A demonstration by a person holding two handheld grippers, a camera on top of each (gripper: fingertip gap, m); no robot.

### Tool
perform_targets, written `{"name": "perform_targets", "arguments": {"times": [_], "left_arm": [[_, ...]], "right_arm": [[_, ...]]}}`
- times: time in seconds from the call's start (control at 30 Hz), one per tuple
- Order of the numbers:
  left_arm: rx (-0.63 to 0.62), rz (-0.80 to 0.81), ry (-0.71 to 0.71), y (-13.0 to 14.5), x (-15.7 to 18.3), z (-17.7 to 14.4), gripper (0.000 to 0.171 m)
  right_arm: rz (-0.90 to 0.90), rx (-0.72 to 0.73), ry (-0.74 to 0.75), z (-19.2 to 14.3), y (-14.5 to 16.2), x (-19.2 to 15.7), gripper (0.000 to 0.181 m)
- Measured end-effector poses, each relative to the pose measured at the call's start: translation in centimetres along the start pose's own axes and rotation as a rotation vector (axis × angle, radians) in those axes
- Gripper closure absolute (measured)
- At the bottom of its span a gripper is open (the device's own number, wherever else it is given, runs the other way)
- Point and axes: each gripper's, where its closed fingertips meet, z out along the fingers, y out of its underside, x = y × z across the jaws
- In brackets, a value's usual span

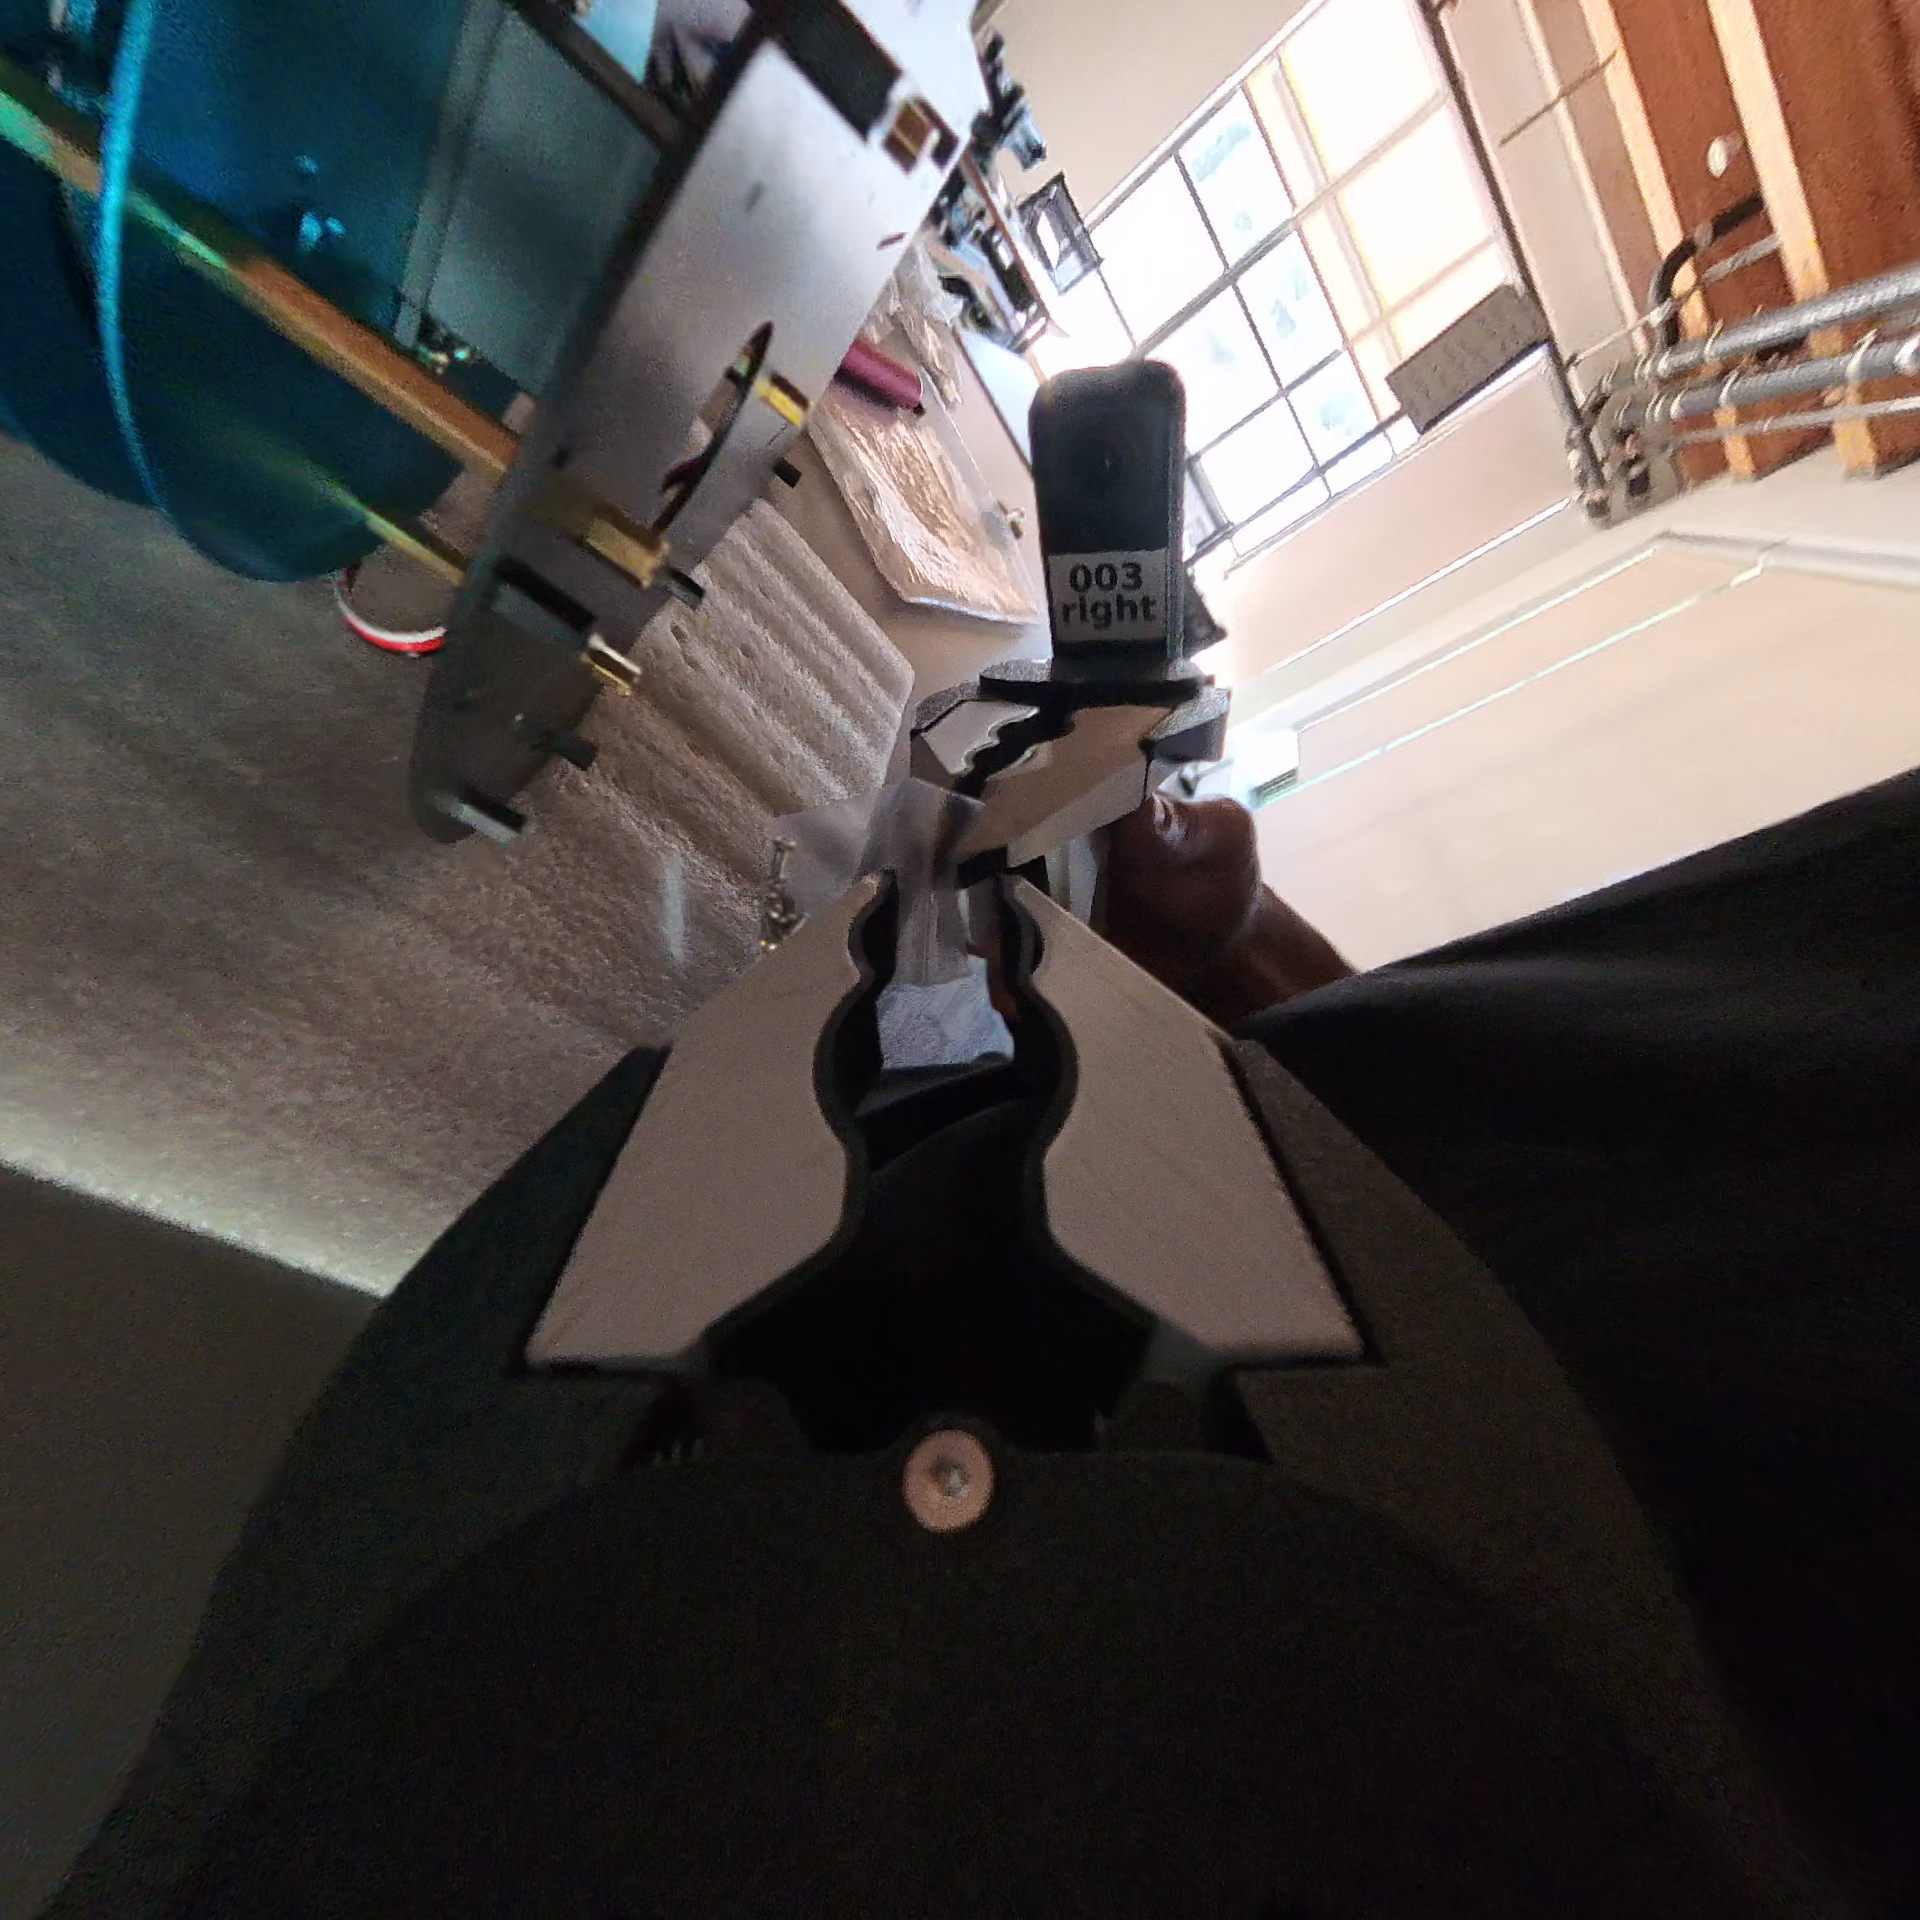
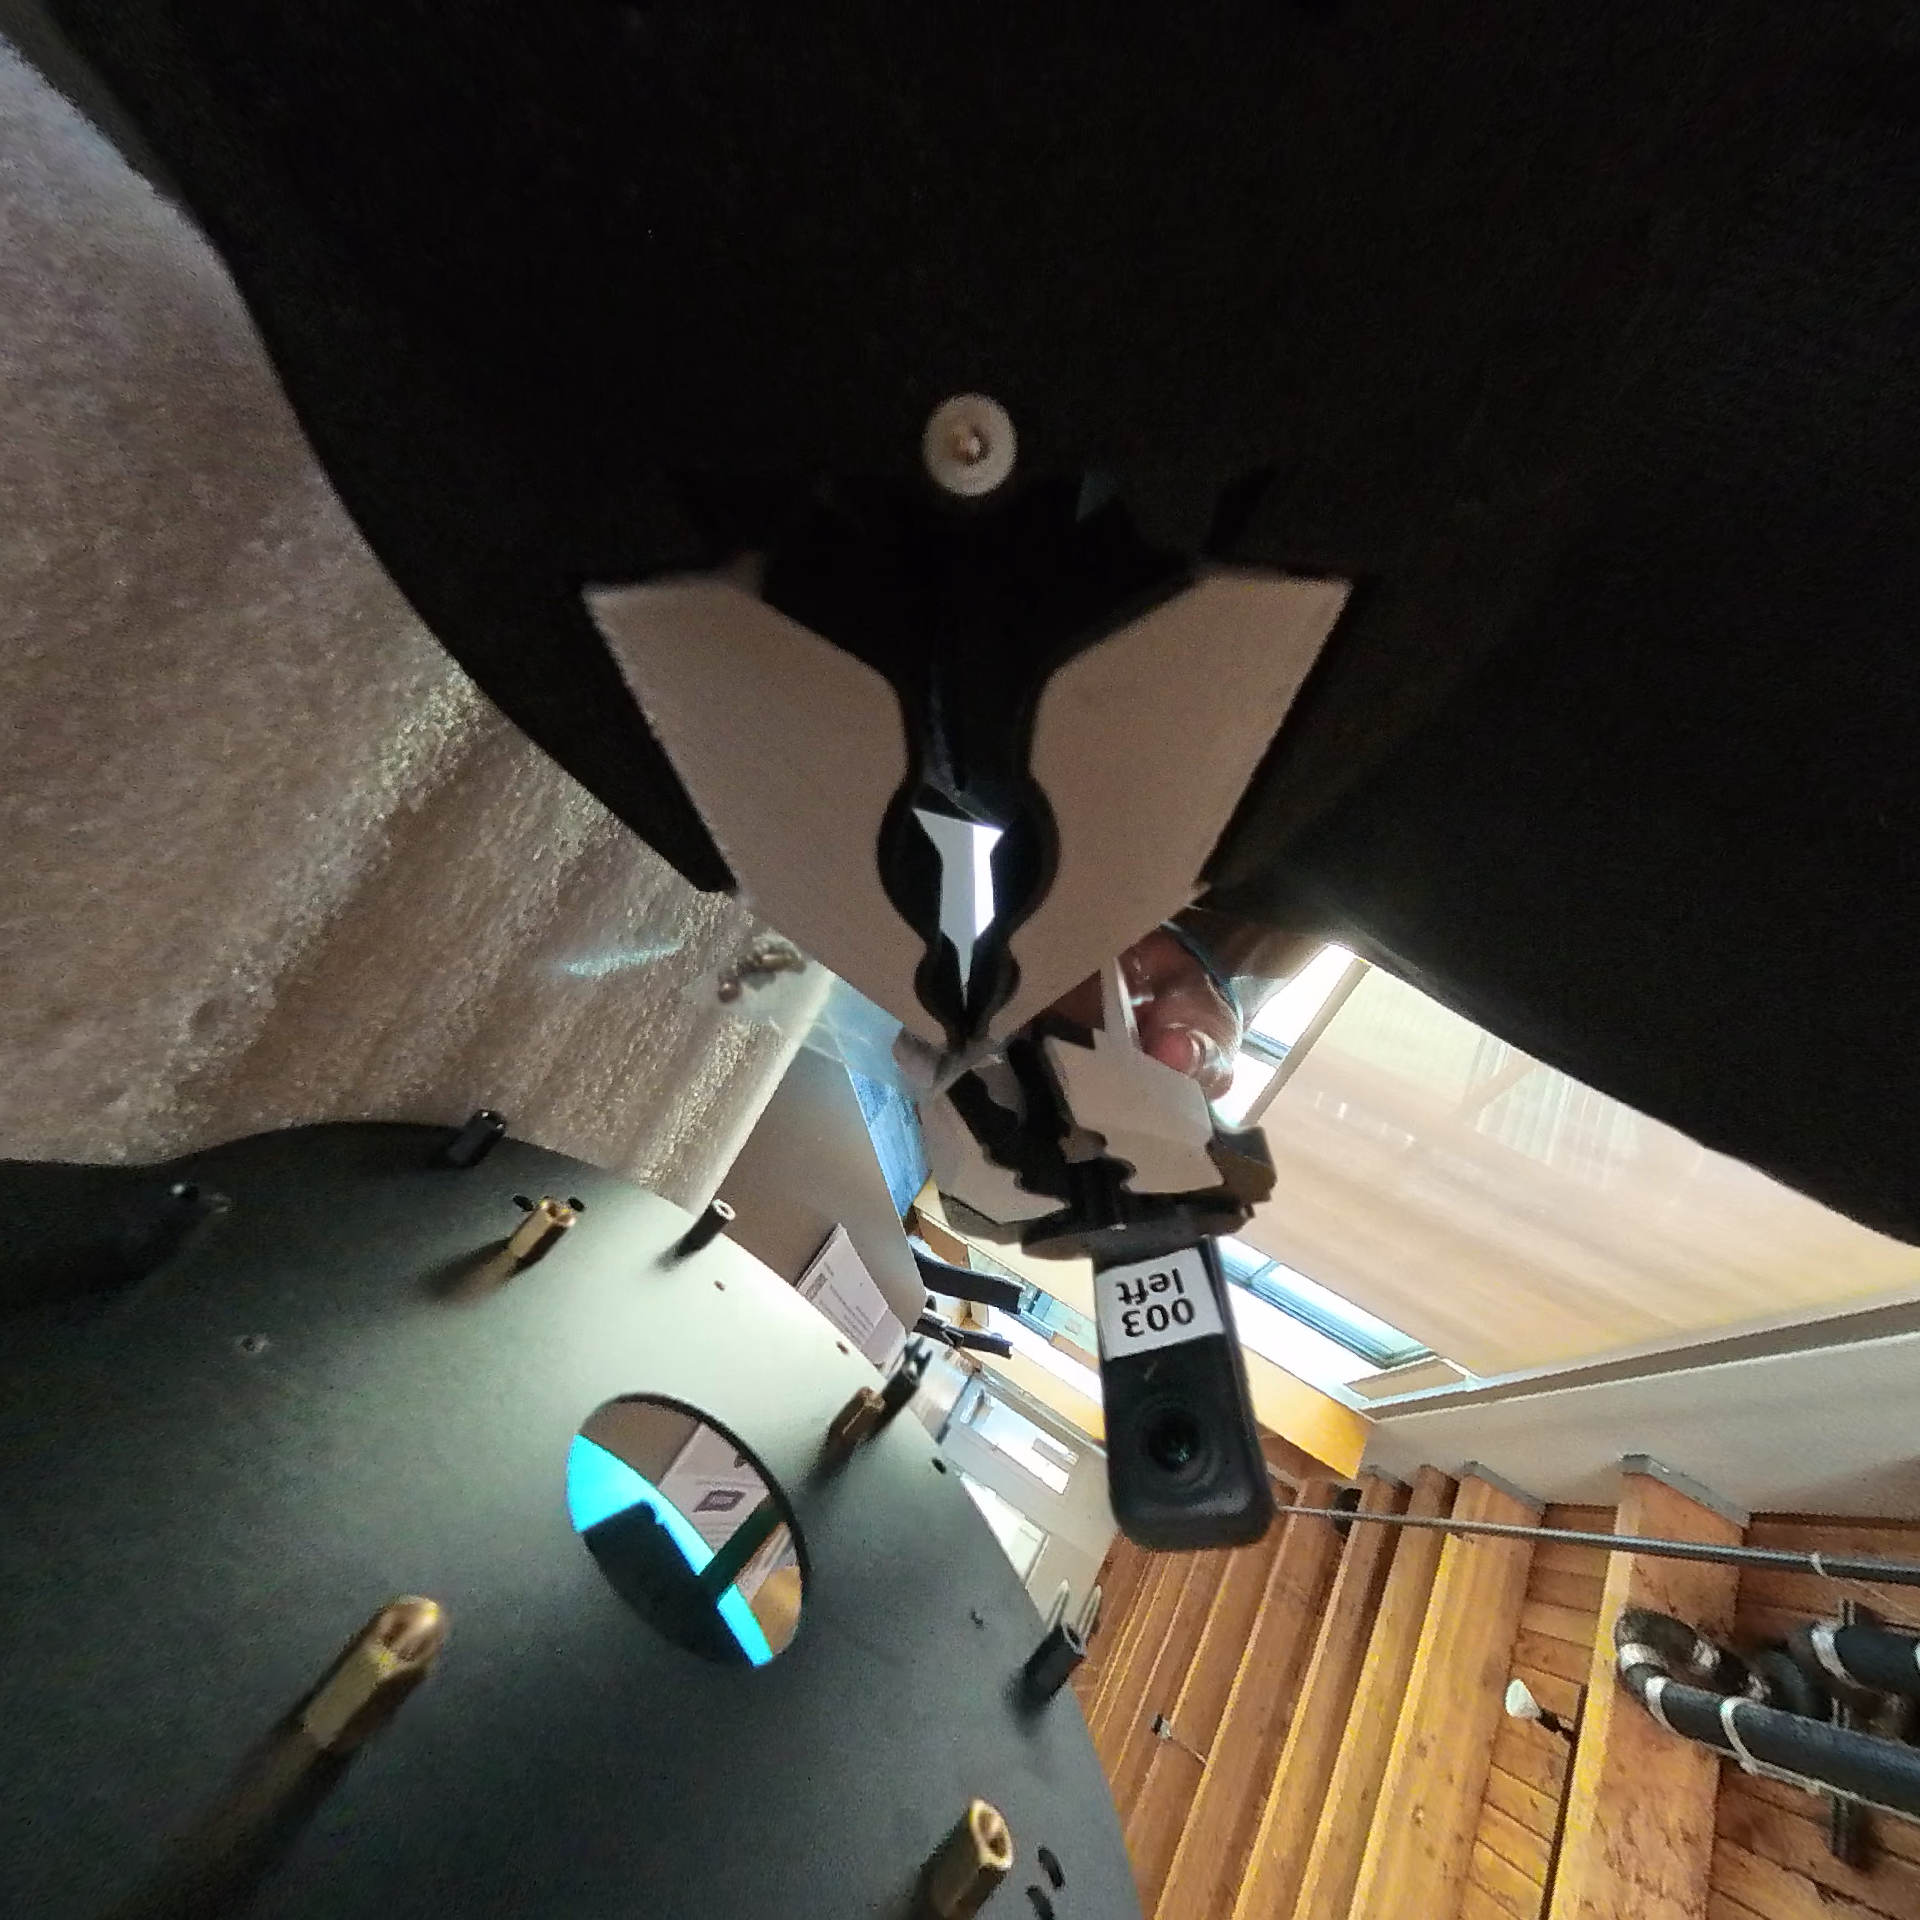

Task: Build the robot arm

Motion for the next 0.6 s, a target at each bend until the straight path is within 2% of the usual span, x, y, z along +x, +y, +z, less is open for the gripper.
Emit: {"name": "perform_targets", "arguments": {"times": [0.27,0.47,0.6], "left_arm": [[-0.002,0.045,-0.035,-0.3,-0.2,-0.2,0.158],[-0.096,0.183,-0.084,0.6,0.2,0.3,0.167],[-0.13,0.221,-0.102,0.7,0.1,0.4,0.171]], "right_arm": [[-0.034,-0.044,0.056,-0.2,0.6,0.5,0.181],[-0.068,-0.087,0.07,0.1,1.1,0.3,0.181],[-0.101,-0.121,0.082,0.1,1.3,0.2,0.181]]}}
